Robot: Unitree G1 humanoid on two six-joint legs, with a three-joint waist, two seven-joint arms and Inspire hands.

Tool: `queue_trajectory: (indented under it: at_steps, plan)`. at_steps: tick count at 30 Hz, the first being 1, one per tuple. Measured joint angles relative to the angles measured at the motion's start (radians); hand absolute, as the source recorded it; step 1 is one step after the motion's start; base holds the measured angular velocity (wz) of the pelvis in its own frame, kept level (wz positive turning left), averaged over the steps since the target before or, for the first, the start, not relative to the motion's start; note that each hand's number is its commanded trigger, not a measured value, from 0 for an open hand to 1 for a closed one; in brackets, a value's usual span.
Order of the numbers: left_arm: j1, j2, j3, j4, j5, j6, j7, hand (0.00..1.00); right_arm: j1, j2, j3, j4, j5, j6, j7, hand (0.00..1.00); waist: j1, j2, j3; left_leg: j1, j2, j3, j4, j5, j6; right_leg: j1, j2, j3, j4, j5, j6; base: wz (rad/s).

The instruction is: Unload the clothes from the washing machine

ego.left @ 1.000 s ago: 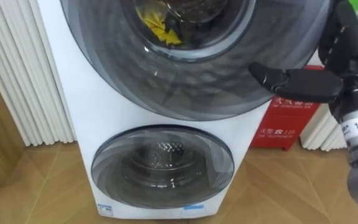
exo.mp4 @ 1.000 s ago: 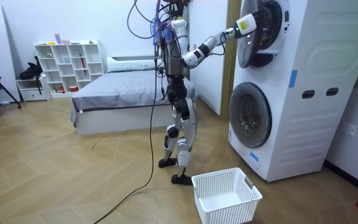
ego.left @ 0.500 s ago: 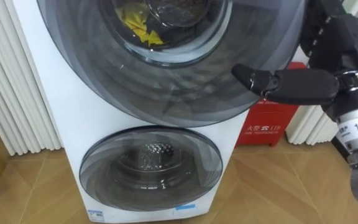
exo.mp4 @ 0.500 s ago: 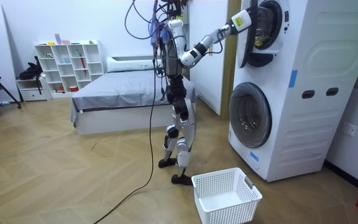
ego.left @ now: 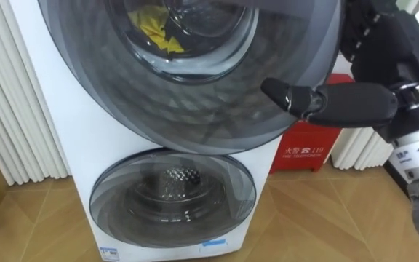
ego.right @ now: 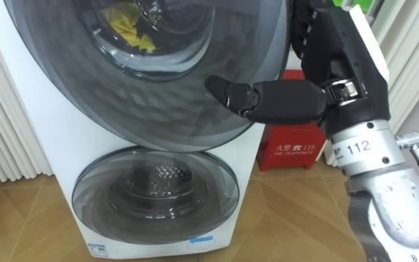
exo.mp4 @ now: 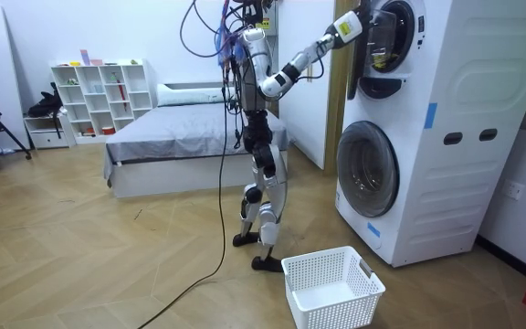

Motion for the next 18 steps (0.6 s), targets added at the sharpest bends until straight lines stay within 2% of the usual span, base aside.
queue_trajectory:
  at_steps: [8, 12, 18]
  plan:
    - [0.003, 0.007, -0.007, 0.014, 0.0, -0.018, -0.023, 0.0, 0.0, 0.001, 0.0, 0.0, 0.001, -0.028, 0.031, 0.0, 0.003, -0.001, 0.0009, 0.004, 0.002, -0.003, -0.01, -0.002, -0.004, 0.001, 0.002, -0.004, 0.0, 0.002, -0.003, -0.01]
    - [0.001, 0.007, -0.005, 0.031, 0.0, -0.032, -0.023, 0.0, 0.0, 0.041, -0.001, -0.012, 0.002, -0.041, 0.042, 0.0, 0.004, -0.001, 0.0013, 0.004, 0.003, -0.004, -0.012, -0.003, -0.005, 0.0, 0.002, -0.012, 0.001, 0.002, -0.004, 0.0]
    - [0.002, 0.004, 0.003, 0.047, 0.002, -0.038, -0.02, 0.0, 0.0, 0.066, -0.001, -0.028, -0.007, -0.063, 0.041, 0.0, 0.022, -0.002, 0.0012, 0.003, 0.003, -0.006, -0.011, -0.003, -0.006, 0.002, 0.002, -0.014, 0.0, 0.004, -0.006, 0.0]
